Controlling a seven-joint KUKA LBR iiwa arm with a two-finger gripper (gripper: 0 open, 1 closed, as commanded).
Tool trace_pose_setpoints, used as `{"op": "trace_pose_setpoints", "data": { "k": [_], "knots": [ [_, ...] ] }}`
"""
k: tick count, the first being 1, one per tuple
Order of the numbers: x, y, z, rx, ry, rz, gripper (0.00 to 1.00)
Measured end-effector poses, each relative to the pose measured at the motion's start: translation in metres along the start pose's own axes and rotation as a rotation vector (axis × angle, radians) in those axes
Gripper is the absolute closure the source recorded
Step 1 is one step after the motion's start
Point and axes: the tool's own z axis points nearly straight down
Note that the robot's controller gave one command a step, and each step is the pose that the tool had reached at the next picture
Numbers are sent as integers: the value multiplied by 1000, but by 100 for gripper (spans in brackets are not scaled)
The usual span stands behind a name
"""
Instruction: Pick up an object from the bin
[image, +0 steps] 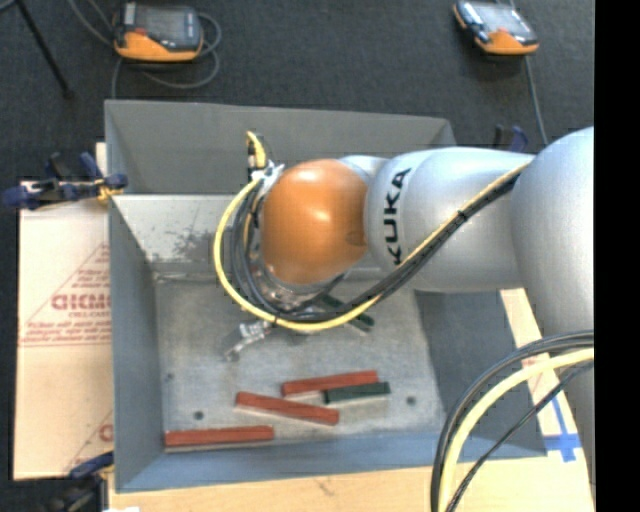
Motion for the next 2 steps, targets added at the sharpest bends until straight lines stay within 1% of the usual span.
{"op": "trace_pose_setpoints", "data": {
  "k": [1,2],
  "knots": [
    [-65,-48,3,8,-5,-247,0],
    [-4,-29,3,10,-1,-509,0]
  ]
}}
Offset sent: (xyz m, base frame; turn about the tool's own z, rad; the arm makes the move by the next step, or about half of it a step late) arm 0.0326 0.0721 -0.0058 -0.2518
